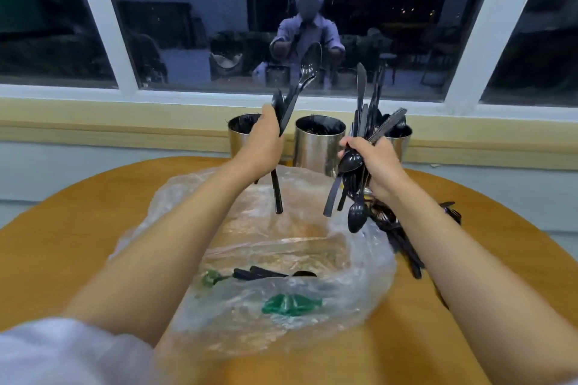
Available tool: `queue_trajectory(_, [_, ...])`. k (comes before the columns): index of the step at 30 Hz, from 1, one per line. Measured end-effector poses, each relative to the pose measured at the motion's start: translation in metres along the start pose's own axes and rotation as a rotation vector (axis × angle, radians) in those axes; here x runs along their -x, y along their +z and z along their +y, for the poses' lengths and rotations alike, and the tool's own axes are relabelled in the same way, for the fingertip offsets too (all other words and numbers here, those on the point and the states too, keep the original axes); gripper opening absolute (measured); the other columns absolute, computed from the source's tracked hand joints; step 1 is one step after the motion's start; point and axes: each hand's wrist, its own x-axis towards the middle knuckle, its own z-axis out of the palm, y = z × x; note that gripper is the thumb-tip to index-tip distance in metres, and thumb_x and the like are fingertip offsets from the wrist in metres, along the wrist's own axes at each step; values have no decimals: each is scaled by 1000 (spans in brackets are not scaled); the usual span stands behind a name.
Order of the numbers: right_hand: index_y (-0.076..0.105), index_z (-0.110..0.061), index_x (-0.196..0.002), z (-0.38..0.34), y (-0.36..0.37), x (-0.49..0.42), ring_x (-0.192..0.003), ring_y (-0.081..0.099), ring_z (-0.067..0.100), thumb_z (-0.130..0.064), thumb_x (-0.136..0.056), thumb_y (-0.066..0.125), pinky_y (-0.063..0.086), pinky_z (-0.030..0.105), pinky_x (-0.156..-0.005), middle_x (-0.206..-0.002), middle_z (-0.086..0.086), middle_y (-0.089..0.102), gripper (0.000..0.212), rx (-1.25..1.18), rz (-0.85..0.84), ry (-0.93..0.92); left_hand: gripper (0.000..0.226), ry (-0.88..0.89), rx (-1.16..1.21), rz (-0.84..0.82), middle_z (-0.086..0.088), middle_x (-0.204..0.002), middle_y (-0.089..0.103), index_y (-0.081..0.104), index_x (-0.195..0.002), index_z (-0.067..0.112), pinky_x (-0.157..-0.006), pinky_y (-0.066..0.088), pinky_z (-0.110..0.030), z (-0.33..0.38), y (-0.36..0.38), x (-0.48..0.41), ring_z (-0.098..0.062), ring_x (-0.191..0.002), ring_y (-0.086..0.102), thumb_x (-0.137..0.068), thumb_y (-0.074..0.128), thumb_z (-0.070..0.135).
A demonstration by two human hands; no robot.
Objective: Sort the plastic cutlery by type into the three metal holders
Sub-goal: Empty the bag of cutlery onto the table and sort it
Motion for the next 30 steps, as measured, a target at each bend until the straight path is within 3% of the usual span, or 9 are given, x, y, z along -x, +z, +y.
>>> queue_trajectory(4, [57, 1, -100, 13, -47, 1, -68, 65, 18, -8, -89, 64, 56, 31, -60, -82, 12, 66, 15, 41, 87, 176, 10, -103, 145, -59, -3, -79, 40, 28, -104, 7, -57, 34, -31, 21, 22, -17, -15, -67, 39, -102, 37, 5])
queue_trajectory(8, [59, -4, -91, 25, -85, 5, -77, 62, 22, -6, -88, 64, 54, 31, -65, -88, 12, 65, 6, 276, 75, 307, 6, -324, 511, -360, -4, -73, 38, 36, -98, 8, -53, 35, -25, 45, 75, -13, -13, -60, 36, -103, 34, 6])
queue_trajectory(11, [51, -6, -89, 38, -117, 5, -93, 52, 25, -3, -87, 63, 43, 38, -86, -105, 15, 58, 12, 465, 102, 379, 23, -464, 648, -600, -4, -66, 36, 40, -81, 9, -50, 30, -24, 68, 122, -1, -14, -55, 33, -103, 34, 4])
queue_trajectory(13, [52, 0, -112, 50, -137, 5, -107, 48, 31, -2, -89, 61, 40, 39, -94, -126, 19, 53, 25, 548, 145, 411, 23, -511, 649, -689, -5, -62, 40, 39, -80, 9, -53, 28, -26, 83, 152, 6, -16, -54, 33, -100, 34, -1])
queue_trajectory(15, [45, 2, -128, 66, -152, 4, -115, 49, 33, -2, -90, 60, 41, 39, -93, -126, 16, 52, 40, 589, 176, 436, 18, -575, 634, -724, -9, -59, 46, 39, -84, 5, -53, 30, -26, 96, 177, 13, -17, -54, 38, -99, 33, -3])
queue_trajectory(17, [47, -1, -126, 79, -164, 6, -106, 53, 30, -6, -90, 63, 43, 37, -84, -121, 14, 56, 41, 608, 194, 452, 7, -591, 599, -731, -14, -79, 53, 44, -104, -1, -57, 40, -29, 105, 202, 18, -22, -65, 50, -100, 39, 0])
queue_trajectory(21, [53, -6, -122, 106, -177, 4, -108, 58, 27, -17, -81, 78, 47, 37, -90, -119, 10, 62, 48, 590, 168, 412, 55, -577, 443, -652, -14, -136, 46, 32, -144, -2, -89, 45, -33, 104, 231, 22, -32, -125, 49, -99, 56, 20])
queue_trajectory(26, [38, -3, -142, 114, -176, 5, -129, 45, 25, -26, -87, 73, 38, 31, -96, -140, 8, 48, 69, 607, 153, 399, 25, -624, 484, -583, -14, -125, 53, 50, -110, -1, -98, 48, -40, 94, 240, 18, -33, -121, 53, -99, 55, 21])
queue_trajectory(30, [41, -2, -143, 112, -173, 4, -137, 40, 27, -32, -94, 62, 33, 37, -109, -148, 11, 44, 61, 683, 143, 342, 56, -624, 519, -604, -12, -147, 42, 31, -148, 3, -109, 39, -40, 98, 229, 15, -33, -134, 43, -100, 53, 23])
